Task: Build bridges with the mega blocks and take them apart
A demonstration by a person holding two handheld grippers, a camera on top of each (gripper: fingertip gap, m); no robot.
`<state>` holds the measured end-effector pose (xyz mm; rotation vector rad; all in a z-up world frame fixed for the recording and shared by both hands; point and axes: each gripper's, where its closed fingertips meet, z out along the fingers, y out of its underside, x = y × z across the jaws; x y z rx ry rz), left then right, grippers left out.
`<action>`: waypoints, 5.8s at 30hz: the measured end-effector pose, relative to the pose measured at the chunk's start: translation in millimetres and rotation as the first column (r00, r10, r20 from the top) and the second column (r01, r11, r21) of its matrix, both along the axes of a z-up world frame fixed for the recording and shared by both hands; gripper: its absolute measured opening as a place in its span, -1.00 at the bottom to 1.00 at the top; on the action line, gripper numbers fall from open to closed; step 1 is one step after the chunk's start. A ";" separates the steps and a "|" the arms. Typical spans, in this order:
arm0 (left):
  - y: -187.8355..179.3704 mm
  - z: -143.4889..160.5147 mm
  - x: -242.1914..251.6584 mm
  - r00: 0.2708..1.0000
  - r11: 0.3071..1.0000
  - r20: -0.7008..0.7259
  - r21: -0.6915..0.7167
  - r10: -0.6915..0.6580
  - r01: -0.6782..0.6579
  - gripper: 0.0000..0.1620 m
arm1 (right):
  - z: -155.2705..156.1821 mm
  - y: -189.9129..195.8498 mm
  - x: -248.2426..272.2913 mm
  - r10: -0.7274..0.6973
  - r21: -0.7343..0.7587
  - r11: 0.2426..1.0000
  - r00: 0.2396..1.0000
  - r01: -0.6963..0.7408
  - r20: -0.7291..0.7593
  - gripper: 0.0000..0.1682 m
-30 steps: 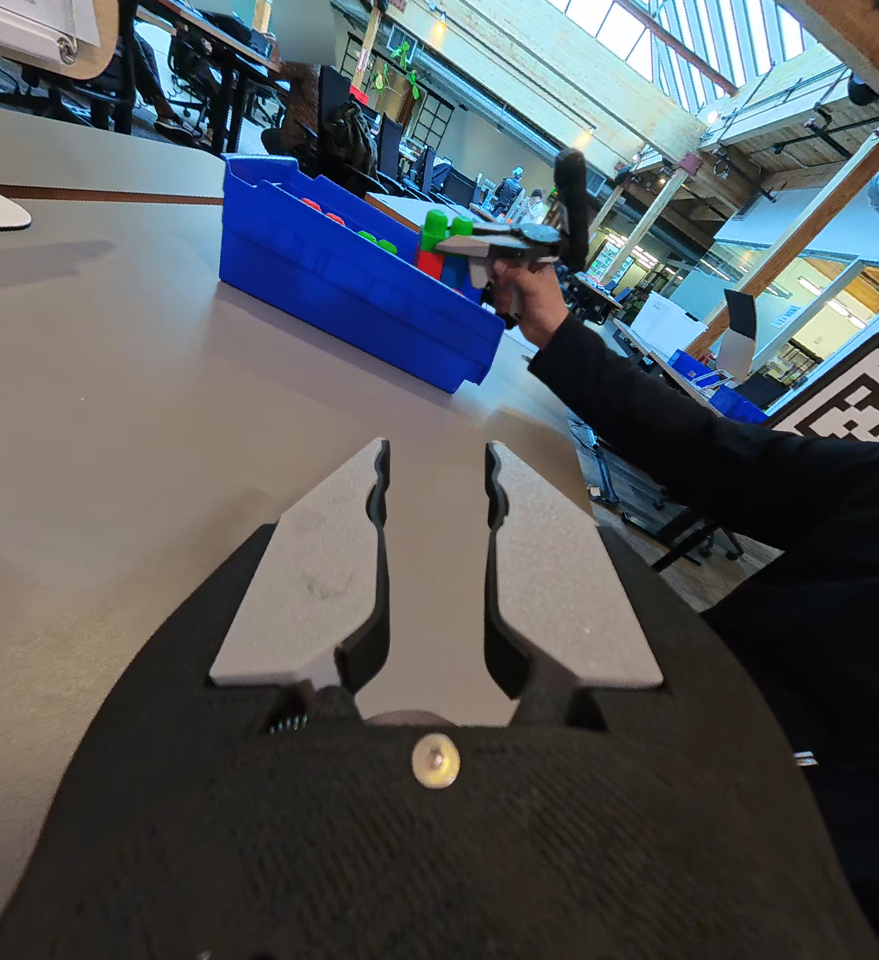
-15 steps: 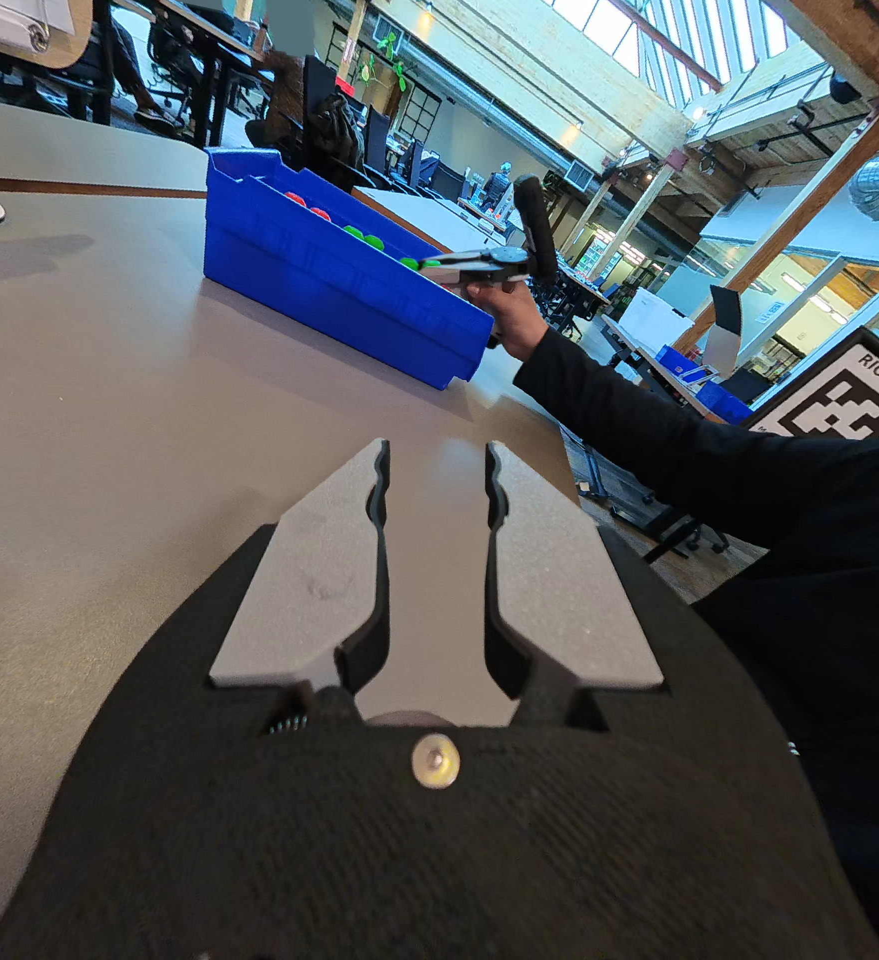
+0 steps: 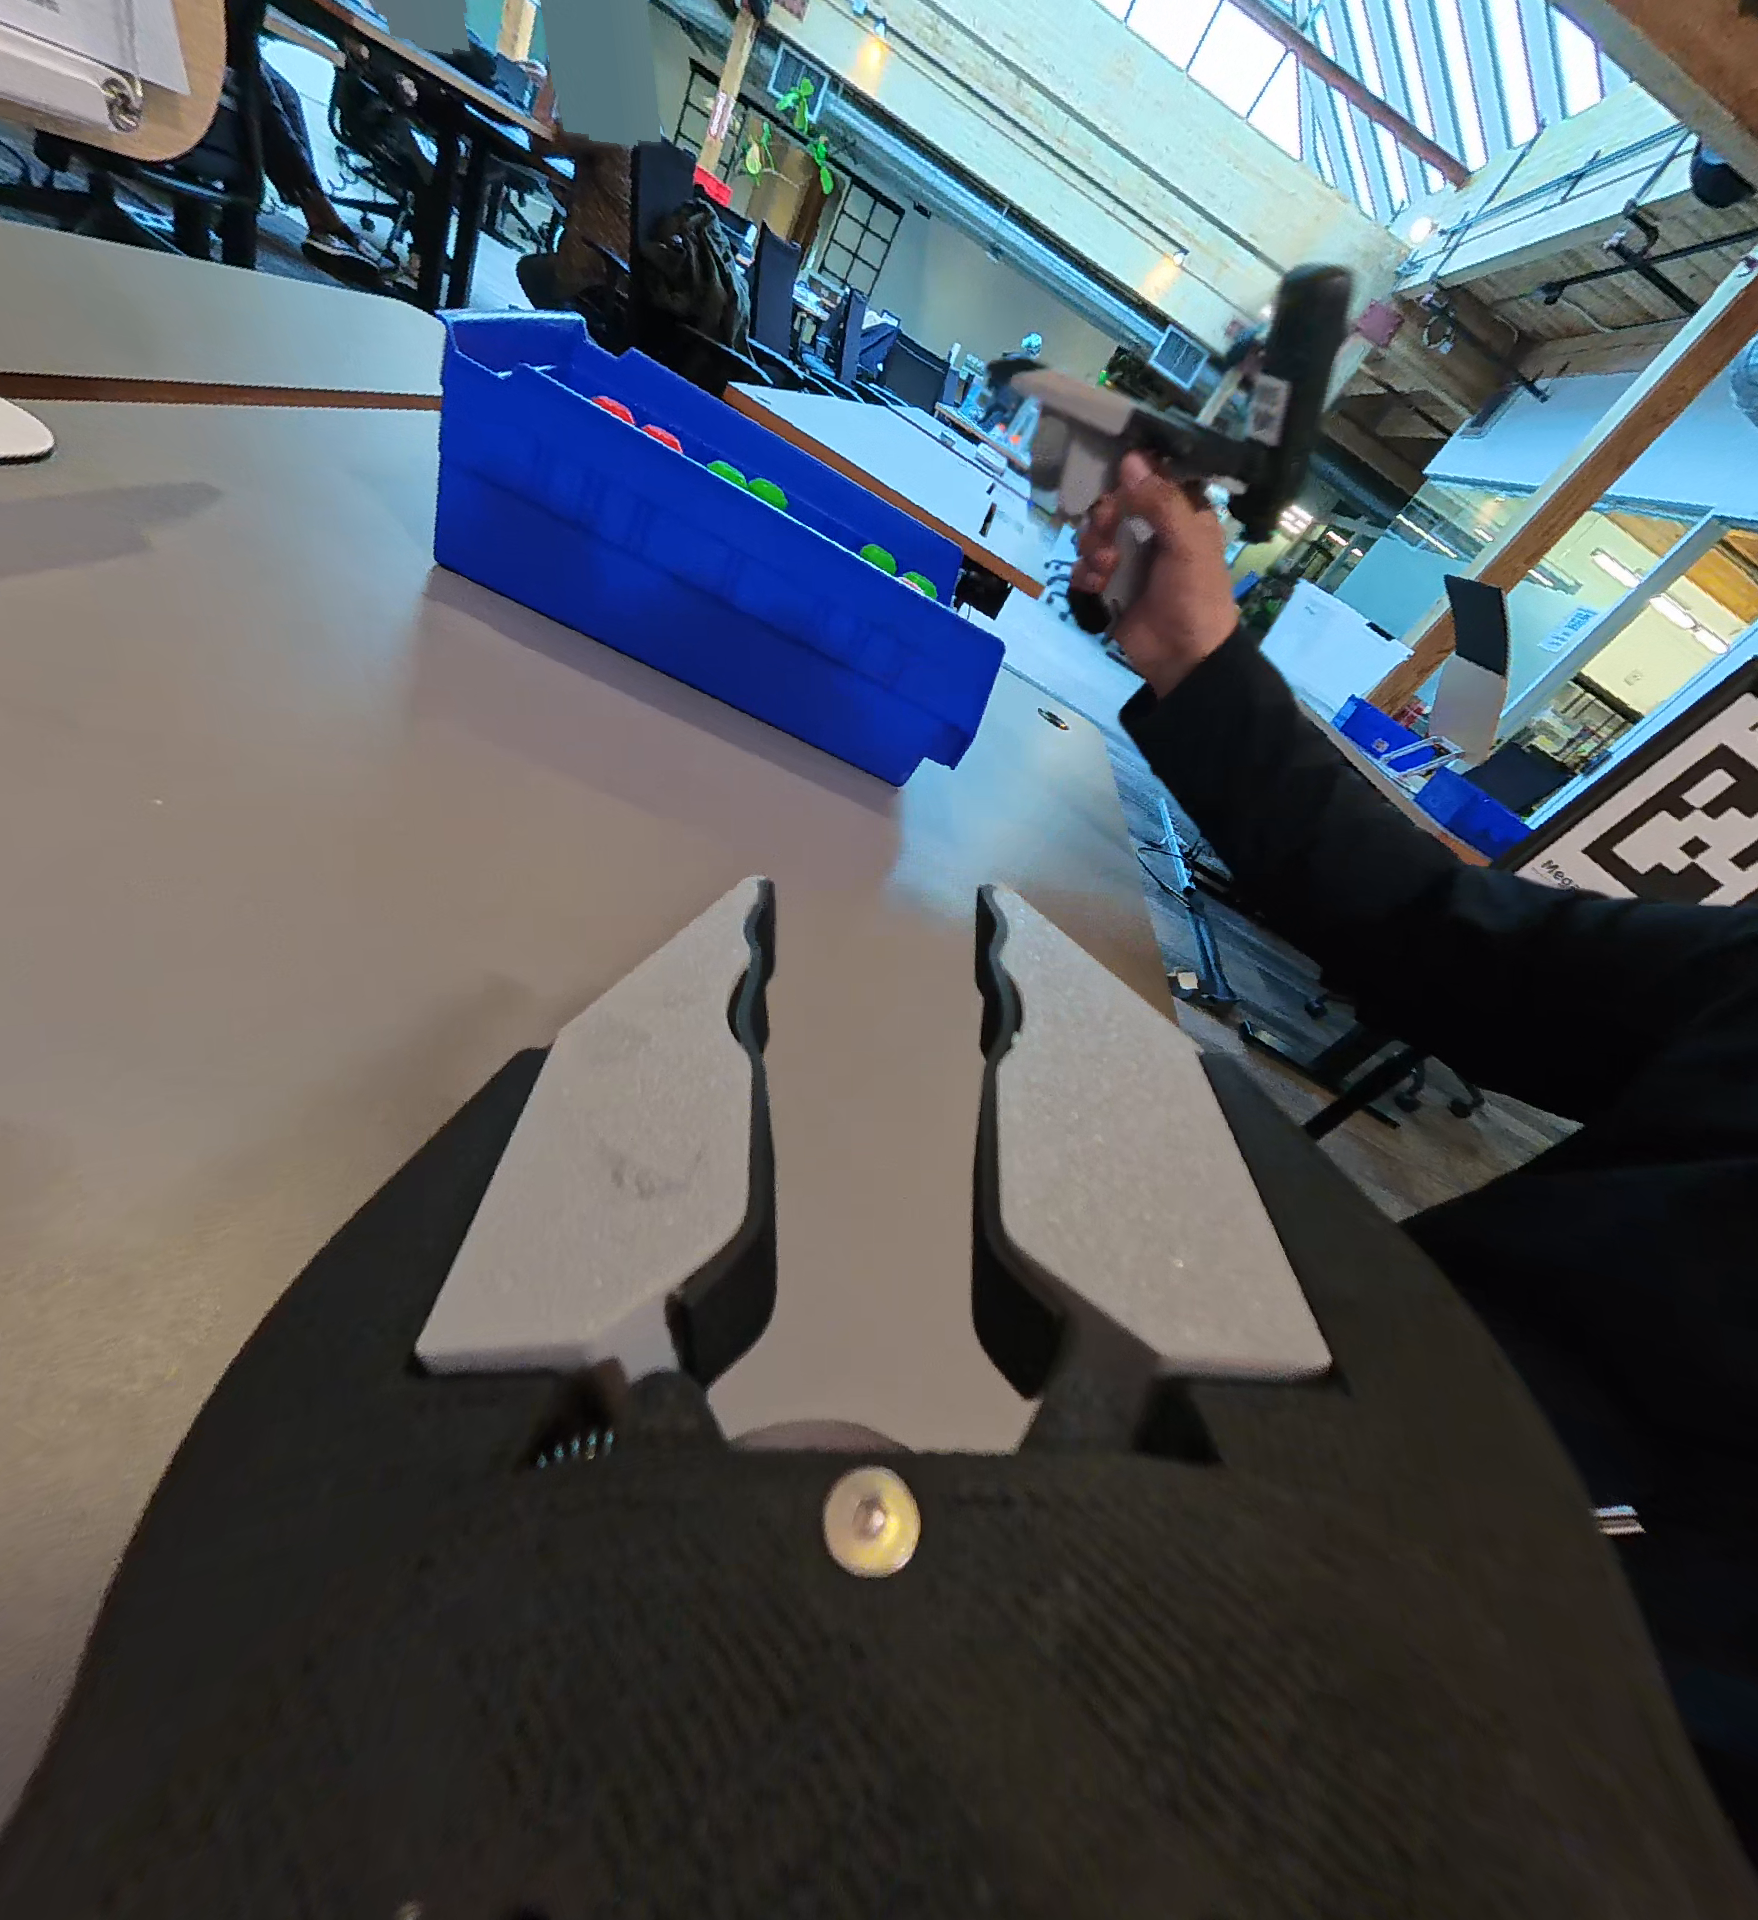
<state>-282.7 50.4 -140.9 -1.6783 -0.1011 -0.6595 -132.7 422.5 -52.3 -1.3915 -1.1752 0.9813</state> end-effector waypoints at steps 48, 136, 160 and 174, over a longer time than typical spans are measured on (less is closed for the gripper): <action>12.1 -24.2 -16.2 0.989 0.989 -0.068 -0.067 0.130 -0.135 -0.52 | -139.0 -309.1 -205.2 0.524 -0.003 0.844 0.824 -0.536 0.216 0.01; 16.5 21.0 -21.8 0.844 0.992 -0.520 0.058 0.128 -0.114 -0.58 | -59.9 -352.2 -163.5 0.794 -0.295 0.498 0.565 -0.816 -0.224 -0.11; 32.9 -56.3 -44.7 0.662 0.917 -0.742 -0.188 0.102 -0.352 -0.56 | -116.9 -306.8 -194.1 0.603 -0.198 0.796 0.781 -0.573 0.164 -0.58; 21.1 -59.7 -71.6 0.689 0.875 -0.705 -0.215 0.168 -0.433 -0.58 | -165.2 -262.8 -185.8 0.459 -0.120 0.877 0.738 -0.465 0.494 -0.48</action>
